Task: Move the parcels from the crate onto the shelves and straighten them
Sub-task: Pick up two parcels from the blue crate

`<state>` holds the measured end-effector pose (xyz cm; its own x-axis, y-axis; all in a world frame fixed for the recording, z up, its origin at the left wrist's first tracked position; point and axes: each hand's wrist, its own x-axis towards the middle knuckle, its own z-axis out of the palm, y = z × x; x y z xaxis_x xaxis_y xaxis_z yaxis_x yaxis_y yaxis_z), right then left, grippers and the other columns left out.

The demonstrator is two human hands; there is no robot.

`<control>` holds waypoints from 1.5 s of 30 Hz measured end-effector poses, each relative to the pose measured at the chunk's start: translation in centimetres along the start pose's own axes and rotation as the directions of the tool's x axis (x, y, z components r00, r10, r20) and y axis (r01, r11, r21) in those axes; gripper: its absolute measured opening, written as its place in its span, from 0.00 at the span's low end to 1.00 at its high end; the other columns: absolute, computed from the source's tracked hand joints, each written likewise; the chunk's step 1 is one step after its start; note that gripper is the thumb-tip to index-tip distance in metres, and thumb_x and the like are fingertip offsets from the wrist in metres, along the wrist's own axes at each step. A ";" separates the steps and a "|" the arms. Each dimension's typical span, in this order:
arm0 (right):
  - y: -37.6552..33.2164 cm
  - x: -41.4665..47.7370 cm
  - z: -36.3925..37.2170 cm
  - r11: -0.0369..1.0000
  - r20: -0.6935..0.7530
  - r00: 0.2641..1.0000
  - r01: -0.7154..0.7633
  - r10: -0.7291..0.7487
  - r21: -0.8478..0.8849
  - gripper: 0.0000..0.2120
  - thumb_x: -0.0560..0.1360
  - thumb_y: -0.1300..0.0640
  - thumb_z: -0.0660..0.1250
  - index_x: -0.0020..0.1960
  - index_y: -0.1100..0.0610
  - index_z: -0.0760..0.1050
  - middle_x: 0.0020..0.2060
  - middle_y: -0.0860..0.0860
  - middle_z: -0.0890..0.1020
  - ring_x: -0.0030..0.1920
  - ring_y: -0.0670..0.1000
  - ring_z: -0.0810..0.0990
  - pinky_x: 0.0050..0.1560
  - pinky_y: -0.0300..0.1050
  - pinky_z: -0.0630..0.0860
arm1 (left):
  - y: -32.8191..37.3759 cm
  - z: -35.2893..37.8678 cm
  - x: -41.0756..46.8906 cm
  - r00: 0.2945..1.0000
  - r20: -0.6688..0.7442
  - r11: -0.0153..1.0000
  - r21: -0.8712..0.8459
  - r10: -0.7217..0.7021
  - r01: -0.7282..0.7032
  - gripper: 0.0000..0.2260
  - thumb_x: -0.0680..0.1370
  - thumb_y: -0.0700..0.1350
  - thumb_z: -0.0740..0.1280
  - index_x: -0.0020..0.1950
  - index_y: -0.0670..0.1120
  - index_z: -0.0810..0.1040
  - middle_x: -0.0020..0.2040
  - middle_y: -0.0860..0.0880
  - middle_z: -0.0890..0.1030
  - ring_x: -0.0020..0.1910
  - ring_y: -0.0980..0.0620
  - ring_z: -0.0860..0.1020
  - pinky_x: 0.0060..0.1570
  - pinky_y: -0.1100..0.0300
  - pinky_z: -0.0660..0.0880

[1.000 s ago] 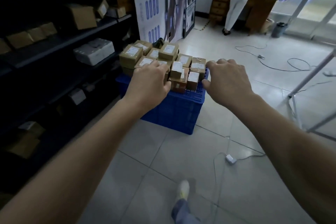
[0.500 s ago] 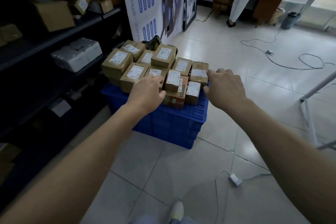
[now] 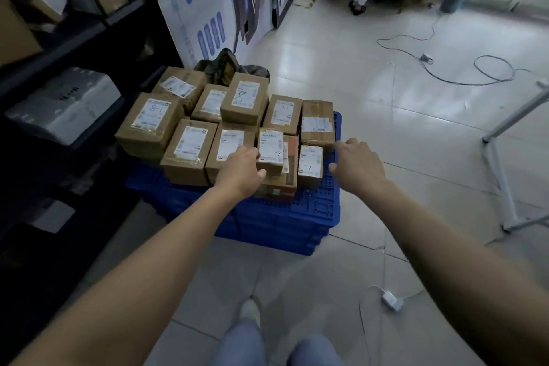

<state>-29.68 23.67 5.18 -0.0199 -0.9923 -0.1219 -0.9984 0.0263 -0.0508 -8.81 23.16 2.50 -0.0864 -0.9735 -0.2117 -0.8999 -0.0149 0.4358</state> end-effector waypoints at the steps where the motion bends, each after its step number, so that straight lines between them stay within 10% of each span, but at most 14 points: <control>1: 0.2 1.0 0.8 1.000 0.017 1.000 -0.020 0.019 0.018 0.17 0.77 0.55 0.63 0.65 0.57 0.70 0.60 0.57 0.75 0.59 0.57 0.73 0.55 0.52 0.74 | -0.2 0.5 1.3 1.000 0.022 1.000 -0.002 -0.005 0.005 0.18 0.78 0.47 0.64 0.67 0.43 0.70 0.65 0.44 0.70 0.60 0.46 0.72 0.59 0.53 0.72; 17: 4.0 15.7 14.5 0.925 0.423 0.897 -0.261 0.127 0.276 0.22 0.76 0.52 0.65 0.67 0.59 0.67 0.60 0.58 0.74 0.57 0.59 0.76 0.56 0.54 0.77 | -2.6 8.2 16.3 0.962 0.111 0.956 -0.126 -0.250 0.263 0.16 0.76 0.47 0.67 0.61 0.44 0.72 0.59 0.44 0.74 0.55 0.45 0.75 0.50 0.52 0.75; 23: 5.6 19.9 19.7 0.678 0.594 0.789 -0.523 0.157 0.516 0.20 0.75 0.58 0.68 0.65 0.60 0.69 0.60 0.58 0.78 0.53 0.57 0.80 0.51 0.53 0.81 | -2.6 11.5 19.9 0.930 0.184 0.936 -0.101 -0.317 0.338 0.17 0.77 0.51 0.66 0.61 0.44 0.74 0.61 0.44 0.75 0.52 0.46 0.78 0.46 0.55 0.75; 27: 6.4 22.6 21.7 0.396 0.742 0.637 -0.748 0.207 0.532 0.16 0.79 0.57 0.63 0.64 0.62 0.69 0.42 0.54 0.79 0.36 0.52 0.76 0.36 0.44 0.73 | -3.3 13.4 21.2 0.913 0.132 0.918 -0.043 -0.386 0.395 0.23 0.75 0.54 0.67 0.65 0.43 0.70 0.63 0.42 0.70 0.55 0.44 0.75 0.51 0.52 0.74; 31: 6.9 24.3 23.9 0.160 0.797 0.585 -0.810 0.151 0.564 0.17 0.81 0.53 0.60 0.66 0.61 0.69 0.51 0.56 0.81 0.42 0.53 0.81 0.39 0.47 0.78 | -4.2 14.9 22.2 0.887 0.217 0.869 -0.206 -0.408 0.451 0.23 0.75 0.52 0.69 0.64 0.43 0.69 0.61 0.45 0.76 0.56 0.46 0.77 0.46 0.55 0.76; 37: 7.4 24.7 26.6 0.089 0.872 0.489 -0.868 -0.023 0.489 0.21 0.75 0.36 0.61 0.57 0.50 0.76 0.45 0.52 0.85 0.48 0.54 0.79 0.53 0.54 0.65 | -4.2 15.3 23.0 0.885 0.241 0.854 -0.254 -0.399 0.454 0.25 0.75 0.52 0.69 0.67 0.43 0.64 0.62 0.46 0.76 0.54 0.48 0.77 0.41 0.57 0.74; 45: 8.0 24.1 28.3 -0.090 0.865 0.501 -0.861 0.019 0.501 0.17 0.74 0.39 0.64 0.53 0.50 0.78 0.37 0.49 0.85 0.40 0.47 0.79 0.49 0.45 0.65 | -4.4 15.2 23.6 0.895 0.272 0.835 -0.339 -0.355 0.434 0.28 0.75 0.50 0.70 0.68 0.45 0.61 0.62 0.47 0.77 0.49 0.51 0.75 0.43 0.56 0.74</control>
<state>-36.65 3.36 -26.20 0.0171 -0.3923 -0.9197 0.1336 0.9124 -0.3868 -13.44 3.78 -17.71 0.1259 -0.8037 -0.5816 -0.6439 -0.5122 0.5684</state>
